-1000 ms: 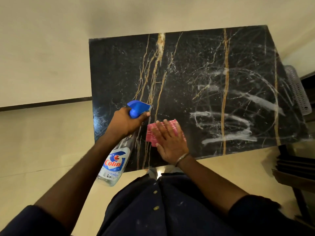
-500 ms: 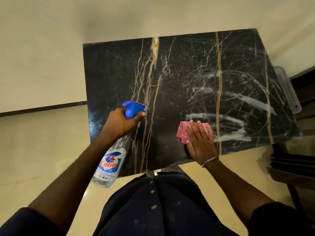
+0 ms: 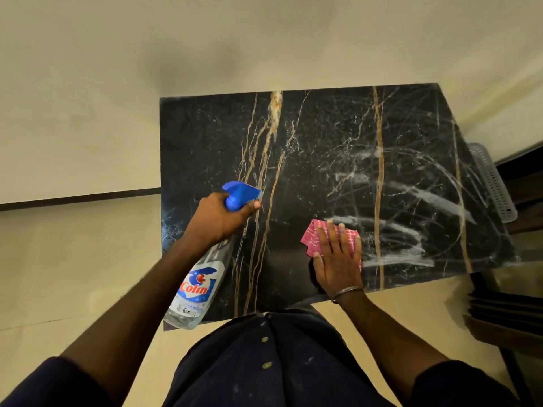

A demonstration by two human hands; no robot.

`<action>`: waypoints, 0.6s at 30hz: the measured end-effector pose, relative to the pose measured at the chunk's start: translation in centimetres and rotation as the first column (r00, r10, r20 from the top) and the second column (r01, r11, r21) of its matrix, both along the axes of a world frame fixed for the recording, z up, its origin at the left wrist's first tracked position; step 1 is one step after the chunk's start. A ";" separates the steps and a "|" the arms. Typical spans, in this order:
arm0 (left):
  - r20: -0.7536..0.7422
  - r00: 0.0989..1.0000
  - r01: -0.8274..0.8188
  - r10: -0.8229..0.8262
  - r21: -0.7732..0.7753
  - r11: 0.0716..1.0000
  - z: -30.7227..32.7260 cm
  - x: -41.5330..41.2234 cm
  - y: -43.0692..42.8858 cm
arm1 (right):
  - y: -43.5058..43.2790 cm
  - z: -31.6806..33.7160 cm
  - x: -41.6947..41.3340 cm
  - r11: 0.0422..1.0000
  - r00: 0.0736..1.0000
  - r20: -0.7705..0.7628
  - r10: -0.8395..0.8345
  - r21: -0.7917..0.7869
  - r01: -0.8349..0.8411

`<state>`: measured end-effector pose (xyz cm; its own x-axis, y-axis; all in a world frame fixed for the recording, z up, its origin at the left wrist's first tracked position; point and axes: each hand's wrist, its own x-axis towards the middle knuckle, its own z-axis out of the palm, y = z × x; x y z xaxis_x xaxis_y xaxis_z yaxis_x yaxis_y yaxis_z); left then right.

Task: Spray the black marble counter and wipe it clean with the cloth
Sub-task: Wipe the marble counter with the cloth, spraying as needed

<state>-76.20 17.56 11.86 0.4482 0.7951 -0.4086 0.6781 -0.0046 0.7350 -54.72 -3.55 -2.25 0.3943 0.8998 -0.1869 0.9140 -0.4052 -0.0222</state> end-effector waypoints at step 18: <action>-0.045 0.998 -0.035 0.038 0.065 0.997 -0.5 -0.1 1.5 | 6.6 -0.3 2.7 0.940 0.940 -0.048 0.337 0.062 -0.334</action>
<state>-76.31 19.04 11.31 0.4001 0.8358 -0.3759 0.7119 -0.0251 0.7019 -52.03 3.06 -2.59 0.0575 0.9870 -0.1500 0.9932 -0.0717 -0.0914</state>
